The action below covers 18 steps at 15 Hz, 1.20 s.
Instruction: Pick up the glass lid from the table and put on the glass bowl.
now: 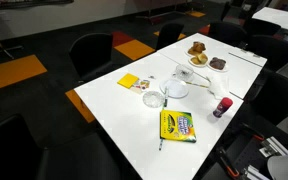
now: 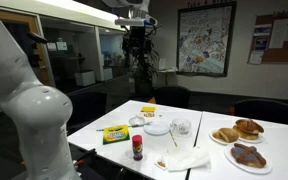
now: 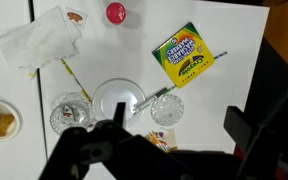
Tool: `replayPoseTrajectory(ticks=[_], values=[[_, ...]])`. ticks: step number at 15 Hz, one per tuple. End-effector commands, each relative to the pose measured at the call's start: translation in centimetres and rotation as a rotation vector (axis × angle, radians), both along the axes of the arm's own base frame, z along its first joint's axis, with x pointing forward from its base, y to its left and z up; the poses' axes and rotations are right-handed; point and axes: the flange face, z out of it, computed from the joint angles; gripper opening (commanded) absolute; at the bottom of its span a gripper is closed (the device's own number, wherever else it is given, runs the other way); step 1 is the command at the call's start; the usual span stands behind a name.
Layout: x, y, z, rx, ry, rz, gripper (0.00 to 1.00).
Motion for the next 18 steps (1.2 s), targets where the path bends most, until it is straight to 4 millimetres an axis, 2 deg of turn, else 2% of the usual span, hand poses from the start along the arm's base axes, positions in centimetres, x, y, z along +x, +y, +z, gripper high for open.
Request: replayPoseTrajectory(ticks=[1, 5, 9, 13, 16, 18], values=[[0.0, 0.0, 0.1, 0.000, 0.001, 0.000, 1.00], [0.0, 0.0, 0.1, 0.000, 0.001, 0.000, 1.00], [3.5, -0.3, -3.8, -0.007, -0.022, -0.228, 1.00], [8.6, 1.0, -9.8, -0.003, -0.061, -0.379, 1.00], [12.2, 3.4, -15.0, -0.003, -0.044, -0.395, 1.00], [13.6, 4.9, -18.0, 0.000, -0.016, -0.383, 1.00]])
